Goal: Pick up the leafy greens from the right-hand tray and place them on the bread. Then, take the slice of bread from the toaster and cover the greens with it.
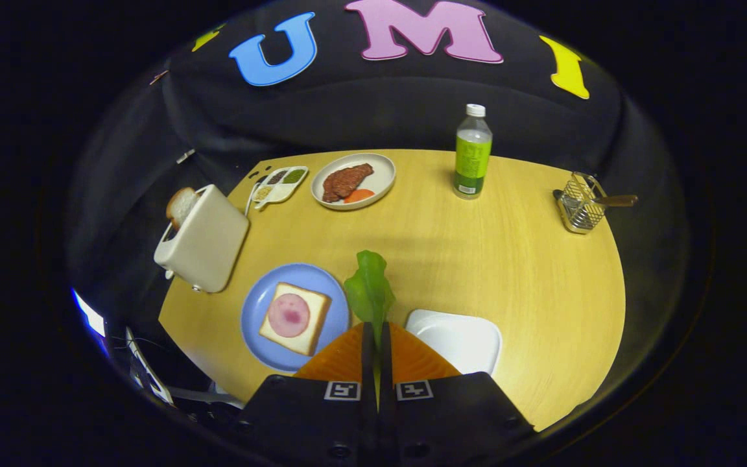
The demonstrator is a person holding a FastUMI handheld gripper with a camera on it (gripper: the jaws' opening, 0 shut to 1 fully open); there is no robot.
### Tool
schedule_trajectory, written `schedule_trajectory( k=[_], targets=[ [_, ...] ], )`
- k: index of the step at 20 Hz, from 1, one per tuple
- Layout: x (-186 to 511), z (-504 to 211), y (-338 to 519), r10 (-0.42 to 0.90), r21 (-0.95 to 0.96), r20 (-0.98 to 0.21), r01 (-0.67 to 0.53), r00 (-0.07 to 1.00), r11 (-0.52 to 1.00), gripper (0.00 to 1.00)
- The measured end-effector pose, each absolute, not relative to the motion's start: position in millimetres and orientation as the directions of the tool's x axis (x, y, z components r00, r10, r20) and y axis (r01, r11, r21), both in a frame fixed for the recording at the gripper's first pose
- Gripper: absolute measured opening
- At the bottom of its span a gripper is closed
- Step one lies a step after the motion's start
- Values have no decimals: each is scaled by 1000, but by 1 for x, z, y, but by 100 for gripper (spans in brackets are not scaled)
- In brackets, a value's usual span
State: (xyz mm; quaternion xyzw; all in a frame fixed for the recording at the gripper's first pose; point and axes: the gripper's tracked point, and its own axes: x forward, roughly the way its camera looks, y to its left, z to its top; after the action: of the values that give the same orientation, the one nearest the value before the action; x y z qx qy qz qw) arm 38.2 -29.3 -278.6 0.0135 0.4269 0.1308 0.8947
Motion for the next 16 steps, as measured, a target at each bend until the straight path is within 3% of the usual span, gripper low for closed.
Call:
schedule_trajectory(
  k=[8,16],
  targets=[
    [40,-295,61,320,136,-769,-347,554,928,5],
    [43,-329,107,333,139,-798,-383,502,913,12]
  ],
)
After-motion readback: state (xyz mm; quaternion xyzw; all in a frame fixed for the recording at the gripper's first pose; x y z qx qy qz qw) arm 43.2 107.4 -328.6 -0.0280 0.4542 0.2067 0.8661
